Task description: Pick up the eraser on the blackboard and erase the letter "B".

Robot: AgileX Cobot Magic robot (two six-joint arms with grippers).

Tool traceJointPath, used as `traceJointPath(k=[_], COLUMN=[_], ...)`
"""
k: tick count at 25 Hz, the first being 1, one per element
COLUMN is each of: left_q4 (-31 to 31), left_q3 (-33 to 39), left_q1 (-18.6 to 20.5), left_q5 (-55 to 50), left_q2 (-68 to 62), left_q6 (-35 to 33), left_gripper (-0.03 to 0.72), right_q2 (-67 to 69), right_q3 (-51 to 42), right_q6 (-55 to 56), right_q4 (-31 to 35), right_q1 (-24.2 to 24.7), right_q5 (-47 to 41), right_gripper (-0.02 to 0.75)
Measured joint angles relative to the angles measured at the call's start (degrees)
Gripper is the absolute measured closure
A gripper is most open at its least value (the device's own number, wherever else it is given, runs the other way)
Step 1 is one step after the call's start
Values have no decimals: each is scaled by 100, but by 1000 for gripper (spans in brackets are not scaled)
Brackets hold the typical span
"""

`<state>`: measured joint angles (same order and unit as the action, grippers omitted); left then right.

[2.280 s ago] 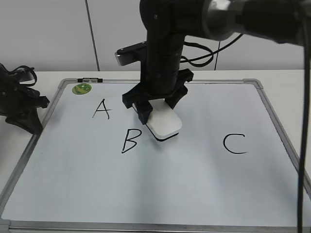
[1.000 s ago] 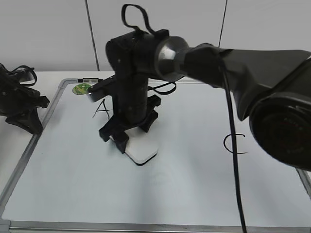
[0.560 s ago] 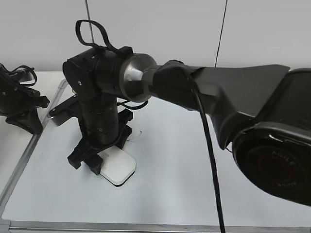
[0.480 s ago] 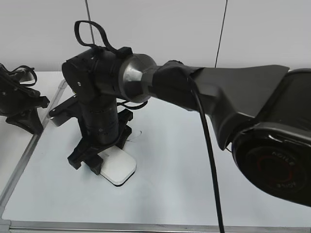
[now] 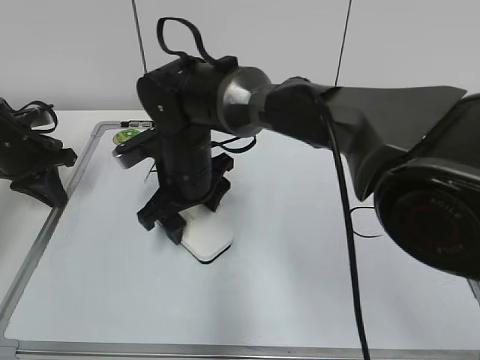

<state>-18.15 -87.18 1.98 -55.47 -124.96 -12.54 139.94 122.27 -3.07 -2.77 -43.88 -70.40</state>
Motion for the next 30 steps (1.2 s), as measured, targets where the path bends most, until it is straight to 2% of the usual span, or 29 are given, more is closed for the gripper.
traceJointPath(k=[12, 21, 30], left_q4=[-42, -46, -46], left_q3=[0, 0, 0], left_q1=[0, 0, 0], left_q5=[0, 0, 10], left_q2=[-3, -3, -3], left_q6=[0, 0, 0], left_gripper=[678, 678, 678], right_q2=[0, -420, -1390], right_q3=[23, 271, 355], right_q6=[164, 181, 190], right_q4=[-138, -561, -470], right_q1=[1198, 1428, 1614], right_q5=[15, -19, -38], right_gripper=[193, 193, 193])
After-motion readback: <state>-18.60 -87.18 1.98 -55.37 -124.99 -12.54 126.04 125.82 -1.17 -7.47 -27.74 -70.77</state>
